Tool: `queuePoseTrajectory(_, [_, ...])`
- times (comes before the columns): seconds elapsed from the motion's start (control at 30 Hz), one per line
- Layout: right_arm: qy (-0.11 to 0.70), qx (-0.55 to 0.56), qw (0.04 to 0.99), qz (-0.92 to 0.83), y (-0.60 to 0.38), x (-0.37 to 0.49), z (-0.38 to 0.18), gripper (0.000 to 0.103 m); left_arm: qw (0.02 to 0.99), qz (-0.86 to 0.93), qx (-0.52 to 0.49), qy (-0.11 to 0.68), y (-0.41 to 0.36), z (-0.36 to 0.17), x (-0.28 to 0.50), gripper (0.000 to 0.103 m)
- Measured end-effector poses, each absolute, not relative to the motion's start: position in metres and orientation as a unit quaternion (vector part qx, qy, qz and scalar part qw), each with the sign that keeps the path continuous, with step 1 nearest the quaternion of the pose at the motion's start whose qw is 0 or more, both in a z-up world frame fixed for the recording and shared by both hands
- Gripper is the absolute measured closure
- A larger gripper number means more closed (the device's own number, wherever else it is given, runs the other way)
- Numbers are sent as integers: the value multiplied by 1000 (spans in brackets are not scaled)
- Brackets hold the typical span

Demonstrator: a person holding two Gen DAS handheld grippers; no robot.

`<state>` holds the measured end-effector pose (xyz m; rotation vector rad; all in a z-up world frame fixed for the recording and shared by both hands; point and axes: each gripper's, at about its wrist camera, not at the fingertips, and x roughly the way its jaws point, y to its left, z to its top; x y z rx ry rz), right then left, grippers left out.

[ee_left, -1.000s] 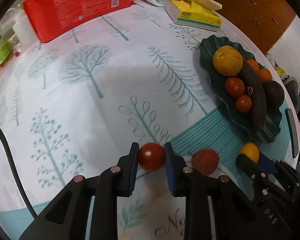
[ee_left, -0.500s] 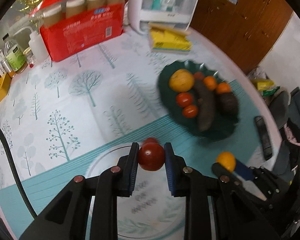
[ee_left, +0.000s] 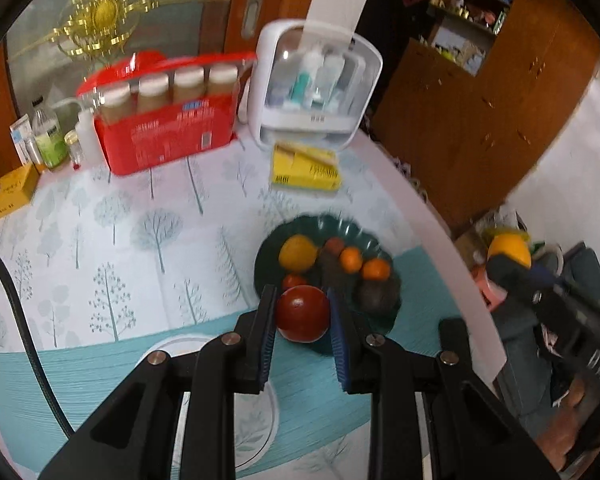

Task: Organize fruits
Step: 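Carry the tomato and small yellow orange over the green plate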

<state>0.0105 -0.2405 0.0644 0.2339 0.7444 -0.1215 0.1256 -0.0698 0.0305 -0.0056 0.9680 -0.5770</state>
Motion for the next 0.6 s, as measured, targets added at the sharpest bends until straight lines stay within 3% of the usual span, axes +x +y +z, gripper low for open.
queuePoseTrajectory(0.23, [380,77,922,-21,-281,47,83,71,863,-239,-4,446,-103,43,124,80])
queuePoseTrajectory(0.6, [456,87,885,32,-319,92,6,71,846,-190,-12,498,-156,-21,154,80])
